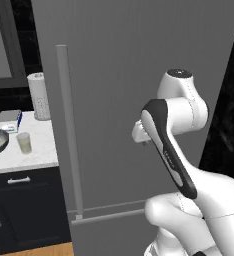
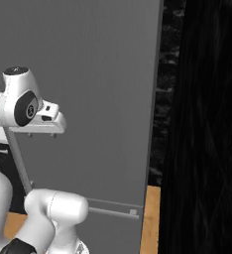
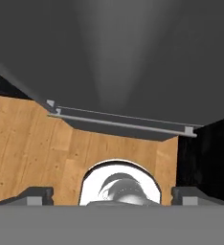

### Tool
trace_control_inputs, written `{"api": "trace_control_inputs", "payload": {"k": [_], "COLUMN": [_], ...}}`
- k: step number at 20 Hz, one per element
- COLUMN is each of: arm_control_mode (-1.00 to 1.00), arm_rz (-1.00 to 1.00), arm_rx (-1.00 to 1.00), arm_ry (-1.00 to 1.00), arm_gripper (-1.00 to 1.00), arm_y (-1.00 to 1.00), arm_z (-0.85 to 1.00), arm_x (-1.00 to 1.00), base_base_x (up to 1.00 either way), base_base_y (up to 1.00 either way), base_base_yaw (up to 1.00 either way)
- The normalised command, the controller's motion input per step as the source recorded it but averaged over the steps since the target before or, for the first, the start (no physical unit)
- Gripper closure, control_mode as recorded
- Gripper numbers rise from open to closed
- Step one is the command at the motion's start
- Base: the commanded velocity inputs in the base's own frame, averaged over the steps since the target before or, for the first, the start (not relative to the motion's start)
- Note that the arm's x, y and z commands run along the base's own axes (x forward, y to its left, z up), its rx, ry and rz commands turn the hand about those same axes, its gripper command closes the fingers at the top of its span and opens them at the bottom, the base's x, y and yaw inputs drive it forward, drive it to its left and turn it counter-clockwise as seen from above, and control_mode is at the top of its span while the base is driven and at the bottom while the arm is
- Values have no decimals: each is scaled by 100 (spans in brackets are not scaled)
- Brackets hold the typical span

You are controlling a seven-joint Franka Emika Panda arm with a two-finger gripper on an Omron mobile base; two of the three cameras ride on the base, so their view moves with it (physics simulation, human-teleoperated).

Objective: Grab a lemon wedge from the fridge and one ice cube from the ice bowl, and put them in the glass of lemonade.

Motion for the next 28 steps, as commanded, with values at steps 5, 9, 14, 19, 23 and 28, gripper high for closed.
{"api": "trace_control_inputs", "payload": {"k": [5,9,14,19,23,28], "arm_control_mode": [100,100,100,100,100,100], "arm_rz": [0,0,0,0,0,0], "arm_rx": [0,0,0,0,0,0], "arm_ry": [0,0,0,0,0,0], "arm_gripper": [-100,-100,-100,-100,-100,-100], "arm_y": [17,0,0,0,0,0], "arm_z": [-6,0,0,0,0,0], "arm_x": [-11,0,0,0,0,0], "base_base_x": [-42,-29,21,78,88,84], "base_base_y": [78,100,100,100,100,82], "base_base_yaw": [0,0,-4,-30,-40,-37]}}
